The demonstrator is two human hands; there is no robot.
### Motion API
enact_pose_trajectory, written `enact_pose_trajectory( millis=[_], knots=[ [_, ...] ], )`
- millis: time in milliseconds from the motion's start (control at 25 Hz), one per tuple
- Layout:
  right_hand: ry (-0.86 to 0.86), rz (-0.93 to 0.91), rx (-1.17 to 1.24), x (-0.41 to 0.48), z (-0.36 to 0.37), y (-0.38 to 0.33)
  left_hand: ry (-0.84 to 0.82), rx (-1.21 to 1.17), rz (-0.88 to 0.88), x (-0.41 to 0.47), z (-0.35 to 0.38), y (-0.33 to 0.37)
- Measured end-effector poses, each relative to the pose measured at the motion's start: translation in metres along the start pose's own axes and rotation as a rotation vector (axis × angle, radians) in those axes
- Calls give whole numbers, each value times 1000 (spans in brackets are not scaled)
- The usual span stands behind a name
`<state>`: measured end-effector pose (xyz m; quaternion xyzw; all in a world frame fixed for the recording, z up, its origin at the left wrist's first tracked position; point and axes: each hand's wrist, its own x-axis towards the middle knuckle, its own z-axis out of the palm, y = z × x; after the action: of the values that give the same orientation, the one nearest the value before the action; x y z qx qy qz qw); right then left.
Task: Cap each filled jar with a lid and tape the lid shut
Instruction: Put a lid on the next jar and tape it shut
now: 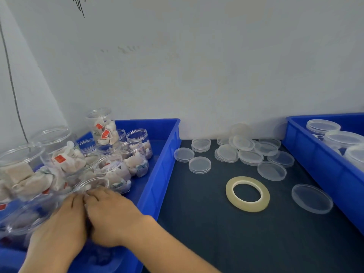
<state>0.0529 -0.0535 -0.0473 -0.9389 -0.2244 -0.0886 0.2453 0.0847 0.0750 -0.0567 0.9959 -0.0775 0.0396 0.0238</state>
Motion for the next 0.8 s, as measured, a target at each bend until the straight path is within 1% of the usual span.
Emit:
enact_pose_trajectory(
  millis=[40,160,200,320,360,400,480,560,640,720,760,800],
  knots=[
    [-10,14,-27,1,2,0,10,-45,-5,3,6,0],
    [12,28,-68,-1,3,1,116,-117,-33,8,16,-6],
    [26,27,-68,-2,3,1,120,-143,-52,11,16,-7],
    [56,30,-28,-4,1,0,95,-194,-120,16,12,-8],
    [73,29,4,-4,0,-1,125,-229,-129,15,9,-6],
    [110,22,41,-4,-1,-1,188,-280,-130,14,8,-6],
    [259,-11,101,-7,-4,2,358,-355,-74,8,7,-1],
    [471,-43,134,-12,-8,7,551,-402,79,-1,1,14],
    [689,-96,164,-21,-17,14,658,-528,181,-17,-17,41],
    [844,-130,192,-36,-33,24,831,-567,303,-39,-38,76],
    [897,-105,221,-47,-42,30,872,-585,372,-51,-47,95],
    [938,-52,244,-59,-49,38,841,-629,430,-59,-50,112]
  ],
)
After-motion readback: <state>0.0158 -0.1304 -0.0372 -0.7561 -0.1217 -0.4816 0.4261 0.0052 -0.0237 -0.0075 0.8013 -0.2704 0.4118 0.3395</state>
